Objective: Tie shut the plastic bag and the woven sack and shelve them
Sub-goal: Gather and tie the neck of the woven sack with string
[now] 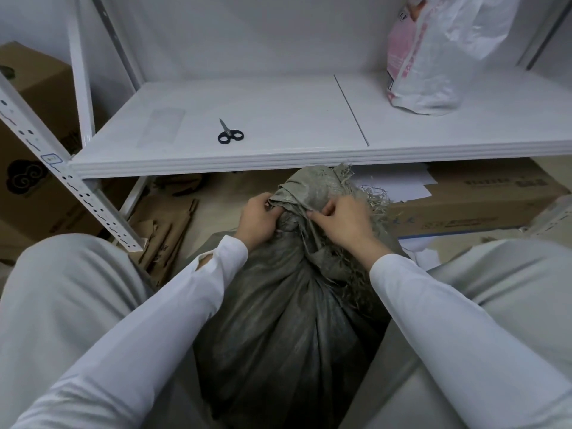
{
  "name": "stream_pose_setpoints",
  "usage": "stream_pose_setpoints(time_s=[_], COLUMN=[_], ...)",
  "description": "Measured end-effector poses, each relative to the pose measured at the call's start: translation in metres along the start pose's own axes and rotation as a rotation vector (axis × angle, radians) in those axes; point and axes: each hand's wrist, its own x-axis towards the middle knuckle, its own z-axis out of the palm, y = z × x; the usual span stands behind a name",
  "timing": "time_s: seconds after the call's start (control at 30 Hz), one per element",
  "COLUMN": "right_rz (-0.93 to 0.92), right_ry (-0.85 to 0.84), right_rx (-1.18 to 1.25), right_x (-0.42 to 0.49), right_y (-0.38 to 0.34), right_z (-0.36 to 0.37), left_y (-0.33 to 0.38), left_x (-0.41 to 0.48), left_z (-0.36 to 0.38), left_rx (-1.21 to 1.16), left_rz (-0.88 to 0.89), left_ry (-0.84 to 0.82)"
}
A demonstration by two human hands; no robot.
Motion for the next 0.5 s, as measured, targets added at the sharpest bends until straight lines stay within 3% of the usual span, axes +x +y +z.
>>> stream_pose_setpoints(time_s=[0.27, 0.5], right_rz=[0.122, 0.104], right_ry=[-0.138, -0.194], right_rx=[0.238, 0.687], right_x=[0.0, -0.002], right_y=[-0.006, -0.023], right_z=[0.001, 0.015], left_y=[0.008, 0.003], left_x=[-0.011, -0.012], left_z=[-0.014, -0.031], left_rx=[-0.366, -0.661], left_rz=[-0.058, -0.155], left_ry=[-0.15, -0.336])
